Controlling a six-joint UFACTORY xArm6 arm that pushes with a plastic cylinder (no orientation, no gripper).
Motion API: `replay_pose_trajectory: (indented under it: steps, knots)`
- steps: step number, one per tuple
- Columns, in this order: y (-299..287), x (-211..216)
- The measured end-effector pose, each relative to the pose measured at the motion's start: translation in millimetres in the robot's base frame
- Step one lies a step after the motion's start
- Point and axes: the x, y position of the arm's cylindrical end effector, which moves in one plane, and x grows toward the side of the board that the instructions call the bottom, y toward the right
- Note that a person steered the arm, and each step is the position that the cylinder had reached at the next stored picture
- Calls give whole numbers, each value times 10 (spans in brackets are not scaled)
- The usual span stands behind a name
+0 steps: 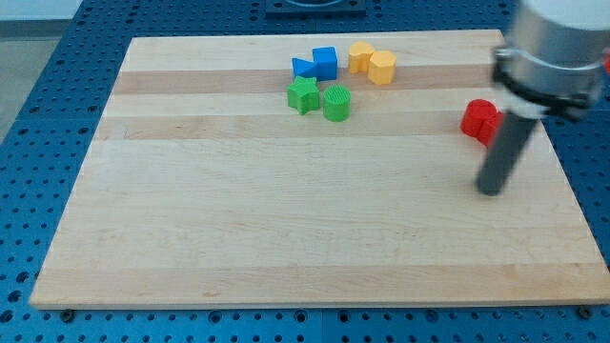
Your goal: Slide the red blocks to the bottom right of the yellow hexagon
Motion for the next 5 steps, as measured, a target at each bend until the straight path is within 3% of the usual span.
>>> replay_pose_trajectory:
  steps: [1,2,5]
  knots:
    - [394,-218]
    - [435,-487]
    - [-181,-846]
